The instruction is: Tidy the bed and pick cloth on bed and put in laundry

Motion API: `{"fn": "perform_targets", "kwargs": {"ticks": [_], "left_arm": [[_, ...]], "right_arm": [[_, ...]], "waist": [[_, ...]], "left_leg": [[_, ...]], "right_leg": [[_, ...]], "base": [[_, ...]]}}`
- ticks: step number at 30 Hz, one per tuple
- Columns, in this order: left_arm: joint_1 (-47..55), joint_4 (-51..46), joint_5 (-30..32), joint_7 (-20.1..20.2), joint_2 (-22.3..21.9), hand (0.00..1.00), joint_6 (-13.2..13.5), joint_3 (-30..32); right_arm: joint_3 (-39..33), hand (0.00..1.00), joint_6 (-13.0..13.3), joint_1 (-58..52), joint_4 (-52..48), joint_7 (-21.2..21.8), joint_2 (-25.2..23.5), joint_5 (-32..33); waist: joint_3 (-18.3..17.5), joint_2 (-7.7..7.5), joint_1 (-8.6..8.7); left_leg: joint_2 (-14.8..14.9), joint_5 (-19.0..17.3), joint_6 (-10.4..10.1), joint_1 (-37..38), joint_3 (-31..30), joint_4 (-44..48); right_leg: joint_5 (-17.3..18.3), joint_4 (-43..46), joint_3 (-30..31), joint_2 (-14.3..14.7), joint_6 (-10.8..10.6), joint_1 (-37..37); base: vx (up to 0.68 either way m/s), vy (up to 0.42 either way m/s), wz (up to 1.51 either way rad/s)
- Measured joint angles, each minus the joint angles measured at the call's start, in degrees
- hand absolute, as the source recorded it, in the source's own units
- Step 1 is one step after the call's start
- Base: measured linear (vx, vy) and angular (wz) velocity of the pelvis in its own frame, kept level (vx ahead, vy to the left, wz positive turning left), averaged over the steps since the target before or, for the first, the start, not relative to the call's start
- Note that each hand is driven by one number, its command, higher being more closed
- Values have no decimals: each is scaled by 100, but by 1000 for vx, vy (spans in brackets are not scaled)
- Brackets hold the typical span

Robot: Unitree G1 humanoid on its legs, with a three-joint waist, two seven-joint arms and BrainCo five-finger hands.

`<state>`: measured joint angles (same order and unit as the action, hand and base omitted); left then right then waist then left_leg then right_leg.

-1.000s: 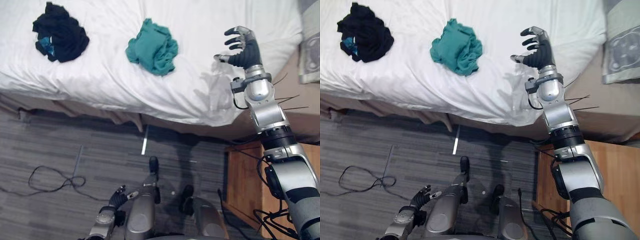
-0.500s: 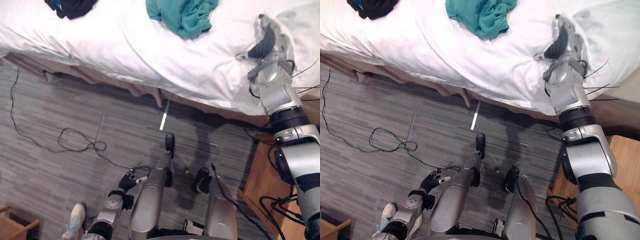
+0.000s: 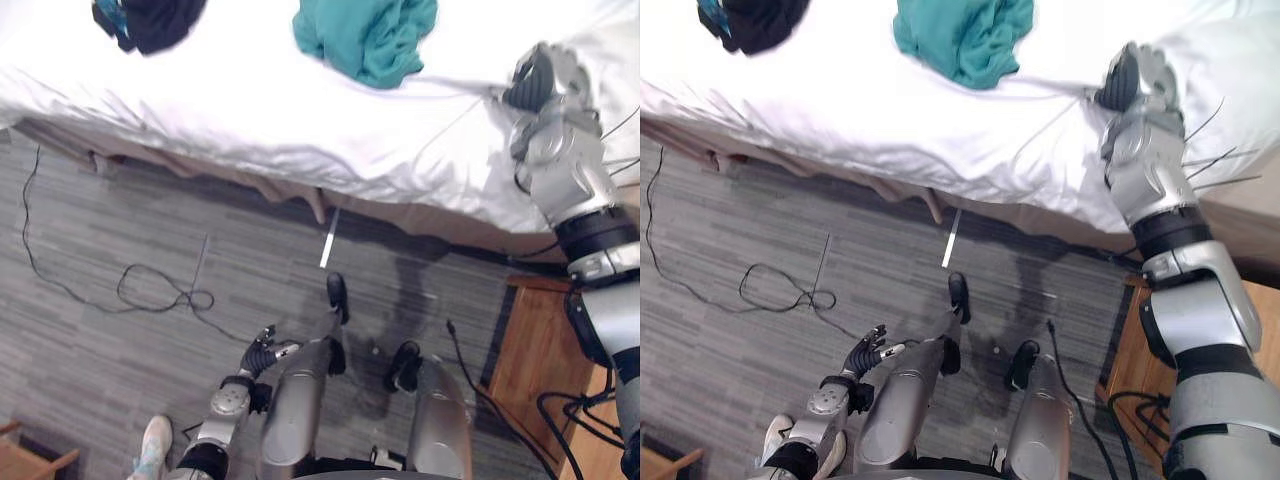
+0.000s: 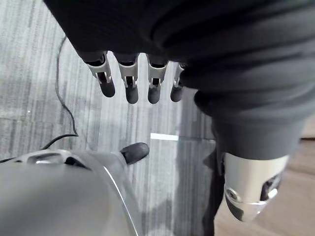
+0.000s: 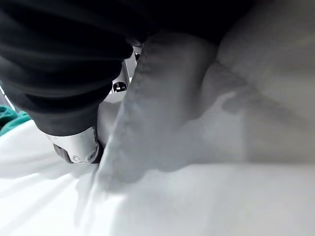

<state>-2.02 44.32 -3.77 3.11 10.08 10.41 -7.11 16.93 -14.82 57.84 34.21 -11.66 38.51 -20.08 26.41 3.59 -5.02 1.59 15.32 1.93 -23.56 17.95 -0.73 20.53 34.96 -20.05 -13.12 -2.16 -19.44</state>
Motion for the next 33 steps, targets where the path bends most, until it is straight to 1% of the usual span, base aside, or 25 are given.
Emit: {"fn": "perform_targets", "kwargs": {"ticks": [2, 3, 5, 7, 8, 10, 11, 13, 14, 17, 18, 19, 21, 22, 23, 24, 25, 26, 27, 28, 29, 30, 31, 32, 33], "left_arm": [[105, -2, 10, 88, 23, 0, -4, 2], [154, 9, 17, 160, 53, 0, -13, 21], [273, 3, 48, 205, 94, 0, -16, 66], [390, 53, 60, 245, 97, 0, -56, 117], [463, 88, 123, 301, 95, 0, -112, 128], [533, 132, 231, 320, 84, 0, -161, 127], [609, 151, 233, 324, 73, 0, -231, 153], [649, 265, 246, 328, 42, 0, -293, 230], [691, 315, 347, 333, 19, 0, -351, 295], [837, 350, 463, 421, 9, 0, -446, 312], [974, 367, 489, 441, -18, 0, -514, 337], [1040, 376, 502, 441, -72, 0, -523, 465], [1100, 471, 559, 439, -86, 0, -532, 554], [1122, 519, 572, 438, -76, 0, -563, 556], [1178, 565, 604, 437, -73, 0, -561, 567], [1203, 564, 620, 438, -68, 0, -560, 573], [1250, 575, 675, 439, -53, 0, -564, 611], [1282, 574, 673, 437, -49, 0, -570, 656], [1327, 581, 671, 433, -8, 0, -574, 679], [1325, 583, 666, 432, 29, 0, -615, 674], [1268, 582, 661, 424, 59, 0, -619, 672], [1202, 587, 655, 417, 70, 0, -619, 669], [1033, 585, 635, 399, 71, 0, -608, 651], [895, 579, 556, 365, 71, 0, -582, 626], [828, 579, 535, 314, 70, 0, -543, 596]], "right_arm": [[-405, 100, 185, -519, -212, 14, -106, 353], [-774, 100, 261, -958, -226, 22, -227, 549], [-1445, 100, 286, -1619, -211, 35, -386, 837], [-2131, 100, 307, -2259, -204, 33, -441, 1069], [-2430, 0, 300, -2624, -172, 50, -465, 1255], [-2815, 0, 298, -3222, -115, 65, -511, 1545], [-3034, 0, 296, -3629, -93, 66, -623, 1724], [-3260, 0, 275, -4106, 77, 70, -754, 1834], [-3437, 0, 214, -4424, 241, 94, -814, 2061], [-3796, 0, 170, -4790, 543, 80, -836, 2354], [-4009, 0, 173, -4912, 626, 38, -827, 2429], [-4171, 100, 200, -4976, 646, -15, -807, 2515], [-4363, 100, 276, -5003, 648, -174, -722, 2649], [-4409, 100, 376, -5003, 570, -257, -662, 2692], [-4412, 100, 631, -5003, 244, -323, -552, 2867], [-4401, 100, 740, -5002, 65, -315, -526, 2924], [-4393, 100, 976, -4978, -313, -313, -496, 3059], [-4382, 100, 1119, -4909, -494, -297, -478, 3213], [-4313, 100, 1308, -4569, -706, -242, -460, 3517], [-4240, 100, 1484, -4146, -814, -179, -434, 3829], [-4095, 100, 1689, -3643, -887, -149, -356, 4126], [-4030, 100, 1787, -3363, -887, -138, -300, 4280], [-3893, 100, 1961, -2735, -876, -137, -169, 4564], [-3829, 100, 2099, -2241, -860, -130, -114, 4750], [-3778, 100, 2166, -1964, -856, -128, -94, 4879]], "waist": [[-14, -50, 75], [-48, -121, 117], [-176, -289, 151], [-322, -412, 349], [-465, -475, 429], [-627, -585, 529], [-787, -619, 614], [-1020, -619, 703], [-1160, -591, 743], [-1362, -485, 757], [-1493, -400, 760], [-1565, -333, 769], [-1612, -309, 800], [-1663, -268, 803], [-1705, -221, 814], [-1708, -213, 814], [-1707, -206, 812], [-1704, -211, 805], [-1681, -242, 793], [-1648, -207, 777], [-1487, -228, 749], [-1390, -226, 733], [-1148, -160, 725], [-949, -99, 706], [-837, -55, 665]], "left_leg": [[60, 1, 2, 269, 25, -130], [86, 1, 2, 477, 44, -179], [132, -3, -5, 708, 52, -242], [133, -16, -25, 930, 34, -344], [125, -46, -67, 1053, 42, -430], [110, -116, -164, 1269, 66, -456], [112, -160, -224, 1390, 81, -458], [118, -164, -228, 1514, 105, -467], [137, -179, -245, 1617, 105, -473], [203, -253, -318, 1757, 101, -500], [245, -312, -304, 1777, 102, -515], [262, -322, -305, 1781, 102, -516], [305, -371, -307, 1840, 101, -516], [327, -381, -295, 1866, 100, -516], [330, -404, -263, 1883, 102, -516], [331, -405, -260, 1878, 104, -516], [330, -410, -254, 1841, 103, -515], [334, -417, -244, 1796, 103, -513], [360, -415, -242, 1681, 85, -513], [382, -412, -242, 1570, 90, -488], [397, -407, -240, 1460, 91, -477], [402, -392, -230, 1389, 79, -475], [413, -252, -168, 1220, 1, -474], [404, -210, -165, 1119, -33, -474], [396, -208, -166, 1065, -40, -474]], "right_leg": [[-132, -324, 30, 139, -17, 318], [-224, -560, 123, 231, -67, 554], [-395, -923, 287, 341, -101, 800], [-545, -1235, 379, 405, -150, 1052], [-602, -1355, 459, 426, -186, 1146], [-682, -1531, 604, 430, -211, 1335], [-734, -1659, 663, 462, -226, 1459], [-778, -1783, 739, 502, -235, 1564], [-796, -1844, 769, 520, -236, 1671], [-834, -1931, 785, 573, -205, 1804], [-867, -2017, 810, 632, -220, 1835], [-907, -2079, 831, 694, -213, 1861], [-921, -2141, 822, 720, -199, 1955], [-922, -2161, 822, 726, -198, 1993], [-925, -2195, 826, 743, -203, 2020], [-928, -2203, 826, 765, -208, 2016], [-939, -2216, 823, 777, -227, 1992], [-940, -2213, 821, 788, -228, 1954], [-1037, -2194, 848, 802, -143, 1812], [-1080, -2152, 914, 818, -114, 1651], [-1128, -2071, 941, 835, -68, 1492], [-1140, -2033, 945, 840, -68, 1431], [-1154, -1929, 922, 855, -80, 1276], [-1151, -1816, 905, 839, -84, 1136], [-1148, -1761, 904, 826, -89, 1057]], "base": [[52, -44, -36], [50, -36, -40], [51, -38, -51], [63, -22, -39], [69, 3, -37], [44, 6, -41], [28, -12, -37], [14, -23, -25], [-7, -19, -19], [-33, -13, -17], [-50, 0, -19], [-42, 3, -17], [-36, 17, -2], [-36, 12, 0], [0, 0, 0], [0, 0, 0], [0, 0, 0], [0, 0, 0], [-11, 24, -9], [-19, 26, -20], [-19, 18, -18], [-41, 22, 6], [-44, 19, 21], [-78, 30, 22], [-67, 29, 12]]}}
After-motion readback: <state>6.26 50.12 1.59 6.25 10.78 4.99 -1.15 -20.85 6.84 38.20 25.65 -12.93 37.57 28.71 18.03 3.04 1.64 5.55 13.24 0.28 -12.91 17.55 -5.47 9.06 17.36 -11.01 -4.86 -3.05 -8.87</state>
